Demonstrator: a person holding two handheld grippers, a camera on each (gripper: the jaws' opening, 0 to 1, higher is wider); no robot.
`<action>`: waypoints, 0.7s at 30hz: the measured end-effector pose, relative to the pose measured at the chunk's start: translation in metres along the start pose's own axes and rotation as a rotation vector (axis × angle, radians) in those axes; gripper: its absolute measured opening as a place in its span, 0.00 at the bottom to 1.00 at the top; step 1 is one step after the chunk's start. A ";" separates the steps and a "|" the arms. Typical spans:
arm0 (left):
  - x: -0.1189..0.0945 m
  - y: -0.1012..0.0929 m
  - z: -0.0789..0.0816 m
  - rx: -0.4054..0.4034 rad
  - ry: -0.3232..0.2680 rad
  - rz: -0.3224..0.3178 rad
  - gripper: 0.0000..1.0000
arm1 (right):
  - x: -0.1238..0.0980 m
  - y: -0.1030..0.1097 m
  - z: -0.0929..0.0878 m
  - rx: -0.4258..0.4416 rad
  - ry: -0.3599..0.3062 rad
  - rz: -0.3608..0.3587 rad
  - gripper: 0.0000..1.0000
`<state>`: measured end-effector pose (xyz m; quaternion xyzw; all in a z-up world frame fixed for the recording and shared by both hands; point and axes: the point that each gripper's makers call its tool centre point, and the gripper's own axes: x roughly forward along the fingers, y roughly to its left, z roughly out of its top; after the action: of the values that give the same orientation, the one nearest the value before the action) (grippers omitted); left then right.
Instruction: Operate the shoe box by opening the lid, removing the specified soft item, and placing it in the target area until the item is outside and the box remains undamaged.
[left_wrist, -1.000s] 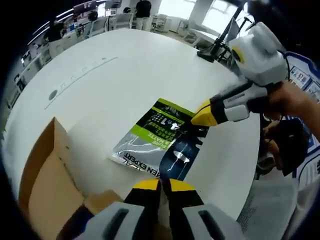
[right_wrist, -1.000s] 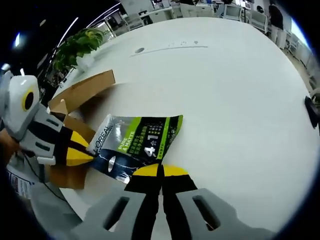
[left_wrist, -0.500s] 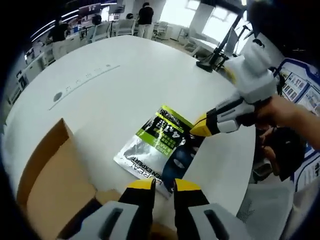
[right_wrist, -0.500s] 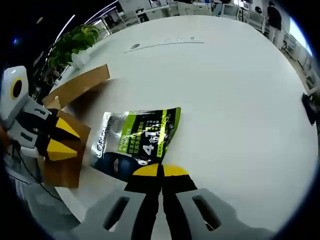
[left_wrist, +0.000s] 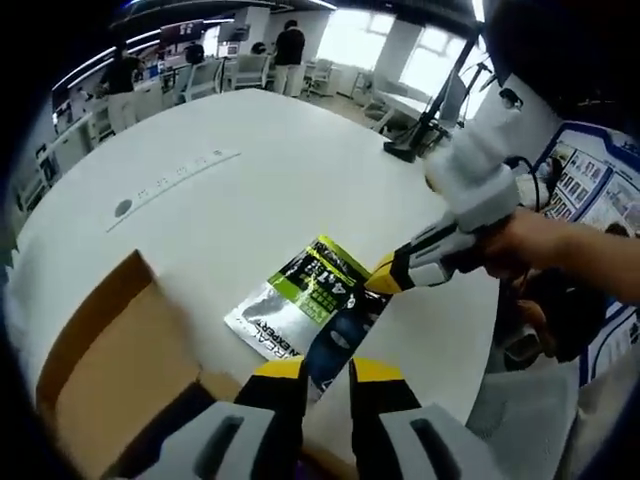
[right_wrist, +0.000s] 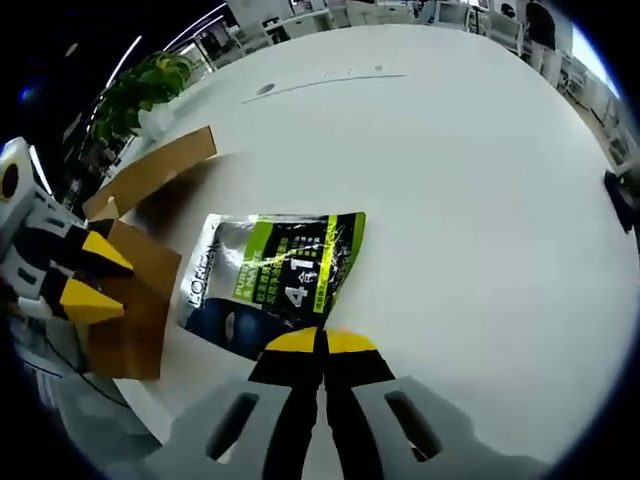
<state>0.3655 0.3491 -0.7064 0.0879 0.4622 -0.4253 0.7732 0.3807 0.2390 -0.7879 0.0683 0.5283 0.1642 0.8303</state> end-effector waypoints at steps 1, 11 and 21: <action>-0.001 0.000 0.001 -0.002 -0.004 -0.001 0.16 | 0.001 0.000 0.000 -0.006 -0.002 0.000 0.00; -0.027 0.000 0.002 -0.041 -0.074 -0.003 0.17 | 0.000 -0.002 -0.005 -0.111 0.005 -0.020 0.04; -0.062 0.016 -0.011 -0.061 -0.127 0.050 0.18 | -0.013 -0.012 -0.005 -0.166 -0.030 -0.072 0.12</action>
<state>0.3573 0.4004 -0.6672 0.0489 0.4226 -0.3962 0.8136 0.3741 0.2228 -0.7828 -0.0175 0.5023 0.1765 0.8463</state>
